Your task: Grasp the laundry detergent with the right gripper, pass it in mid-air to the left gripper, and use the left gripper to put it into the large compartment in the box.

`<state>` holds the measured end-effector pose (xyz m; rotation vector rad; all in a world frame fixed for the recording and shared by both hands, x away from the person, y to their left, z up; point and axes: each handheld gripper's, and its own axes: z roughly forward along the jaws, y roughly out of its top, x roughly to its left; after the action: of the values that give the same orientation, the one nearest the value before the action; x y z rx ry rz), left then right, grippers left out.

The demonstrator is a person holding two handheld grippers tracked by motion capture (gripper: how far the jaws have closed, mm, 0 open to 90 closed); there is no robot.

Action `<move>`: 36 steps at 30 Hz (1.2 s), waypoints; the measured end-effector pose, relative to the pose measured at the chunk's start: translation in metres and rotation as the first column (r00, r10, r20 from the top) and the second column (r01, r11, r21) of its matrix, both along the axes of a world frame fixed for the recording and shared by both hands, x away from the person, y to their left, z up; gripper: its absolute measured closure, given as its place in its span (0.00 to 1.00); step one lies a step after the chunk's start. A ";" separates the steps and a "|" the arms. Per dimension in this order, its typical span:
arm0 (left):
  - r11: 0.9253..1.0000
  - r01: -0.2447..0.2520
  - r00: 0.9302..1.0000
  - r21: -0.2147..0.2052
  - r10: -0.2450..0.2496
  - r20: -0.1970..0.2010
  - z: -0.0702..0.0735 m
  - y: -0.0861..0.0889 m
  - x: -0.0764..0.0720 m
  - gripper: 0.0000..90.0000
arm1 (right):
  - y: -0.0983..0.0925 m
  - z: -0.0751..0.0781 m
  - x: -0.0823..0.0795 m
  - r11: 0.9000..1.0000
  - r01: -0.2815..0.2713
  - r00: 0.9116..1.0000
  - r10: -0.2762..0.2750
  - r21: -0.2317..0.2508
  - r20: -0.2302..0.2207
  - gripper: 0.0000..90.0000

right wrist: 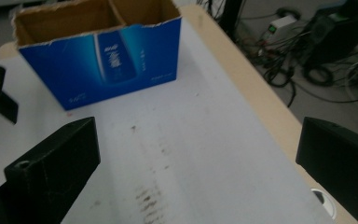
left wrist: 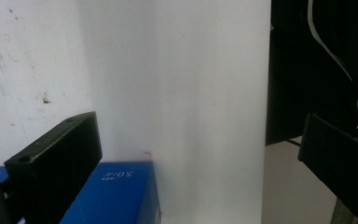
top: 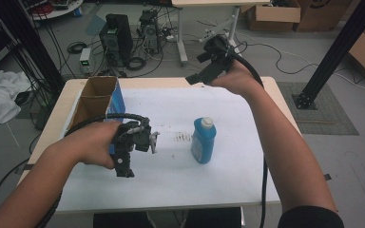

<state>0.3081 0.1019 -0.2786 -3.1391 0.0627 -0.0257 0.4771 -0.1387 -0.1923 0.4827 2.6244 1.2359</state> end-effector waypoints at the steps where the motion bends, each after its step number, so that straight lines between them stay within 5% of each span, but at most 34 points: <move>1: 1.000 -0.001 1.000 0.004 0.001 0.000 0.000 0.000 0.000 0.00 | -0.001 0.000 -0.001 0.999 0.027 0.999 -0.028 0.024 0.020 0.00; 3: 1.000 0.002 1.000 0.000 -0.002 0.001 0.001 0.001 -0.001 0.00 | -0.006 0.002 -0.004 0.991 0.110 0.992 -0.114 0.076 0.060 0.00; 7: 1.000 0.005 1.000 -0.001 -0.005 0.003 0.001 0.002 -0.002 0.00 | -0.015 0.003 -0.007 0.980 0.161 0.983 -0.170 0.120 0.073 0.00; 16: 1.000 0.028 1.000 -0.001 -0.028 0.005 0.003 0.002 -0.004 0.00 | -0.072 -0.007 -0.034 0.947 0.242 0.963 -0.261 0.210 0.072 0.00; 19: 0.999 0.037 0.999 -0.005 -0.037 0.007 0.004 0.001 -0.005 0.00 | -0.082 -0.010 -0.042 0.944 0.247 0.960 -0.270 0.220 0.080 0.00; 30: 0.999 0.053 0.999 0.000 -0.053 0.006 0.003 0.000 -0.008 0.00 | -0.132 -0.036 -0.099 0.942 0.192 0.977 -0.210 0.276 0.037 0.00; 36: 0.998 0.060 0.998 0.001 -0.060 0.005 0.002 -0.004 -0.009 0.00 | -0.145 -0.071 -0.134 0.935 0.175 0.982 -0.187 0.307 0.009 0.00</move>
<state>0.2989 0.0983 -0.2761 -3.1351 0.1570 -0.0342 0.3433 -0.2840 -0.2636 0.7263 2.3018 1.5768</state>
